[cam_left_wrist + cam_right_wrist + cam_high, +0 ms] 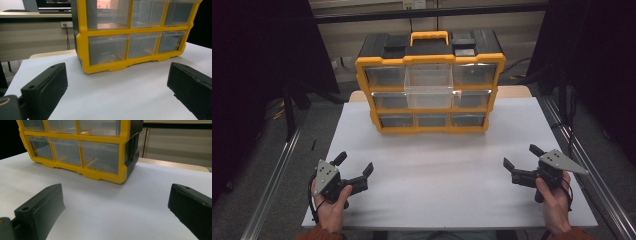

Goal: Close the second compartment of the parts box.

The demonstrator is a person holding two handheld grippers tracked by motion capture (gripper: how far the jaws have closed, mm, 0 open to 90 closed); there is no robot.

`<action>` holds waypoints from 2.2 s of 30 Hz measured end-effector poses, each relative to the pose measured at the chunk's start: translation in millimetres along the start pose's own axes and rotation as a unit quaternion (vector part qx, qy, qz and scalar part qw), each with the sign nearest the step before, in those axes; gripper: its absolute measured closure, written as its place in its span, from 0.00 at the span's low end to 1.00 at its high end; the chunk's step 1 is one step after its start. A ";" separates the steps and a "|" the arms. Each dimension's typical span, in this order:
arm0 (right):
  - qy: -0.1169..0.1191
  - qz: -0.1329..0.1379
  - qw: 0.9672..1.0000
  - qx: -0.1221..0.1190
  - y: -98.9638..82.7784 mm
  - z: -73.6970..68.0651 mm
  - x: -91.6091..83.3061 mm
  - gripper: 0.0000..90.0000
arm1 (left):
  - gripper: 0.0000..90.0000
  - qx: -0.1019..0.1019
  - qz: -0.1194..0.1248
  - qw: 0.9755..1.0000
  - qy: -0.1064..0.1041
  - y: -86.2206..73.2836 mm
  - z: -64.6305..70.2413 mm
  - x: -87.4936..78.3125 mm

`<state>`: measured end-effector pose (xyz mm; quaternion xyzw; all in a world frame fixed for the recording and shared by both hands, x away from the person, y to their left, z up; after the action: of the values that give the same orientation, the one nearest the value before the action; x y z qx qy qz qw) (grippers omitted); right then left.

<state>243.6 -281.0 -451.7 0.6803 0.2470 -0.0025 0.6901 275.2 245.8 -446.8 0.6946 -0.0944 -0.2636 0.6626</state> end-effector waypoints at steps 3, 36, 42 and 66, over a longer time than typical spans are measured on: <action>0.002 0.000 1.000 -0.003 -0.2 -0.1 0.4 0.00 | 0.04 0.000 -0.006 1.000 -0.001 -0.6 -0.2 0.5; 0.115 0.001 0.993 -0.014 -4.5 -38.0 11.2 0.00 | 0.04 -0.017 -0.003 1.000 -0.007 -1.6 -0.2 1.3; 0.135 0.008 0.990 -0.025 -1.7 -52.7 12.9 0.00 | 0.04 -0.019 -0.009 1.000 -0.007 -1.9 0.1 2.4; 0.216 0.028 0.976 -0.025 18.2 -90.1 27.0 0.08 | 0.05 -0.019 -0.015 1.000 -0.003 -3.2 1.1 1.4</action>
<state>243.1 -185.9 -439.7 0.6536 0.3711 0.1702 0.6372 275.2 244.5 -450.2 0.6828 -0.0810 -0.2767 0.6714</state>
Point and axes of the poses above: each handheld gripper's, and its own axes: x roughly forward along the jaws, y roughly out of its top, z roughly to its right, the point moved 2 cm from there along x, roughly forward along the jaws, and after that the axes turned 5 degrees about -z, right-handed, at the moved point
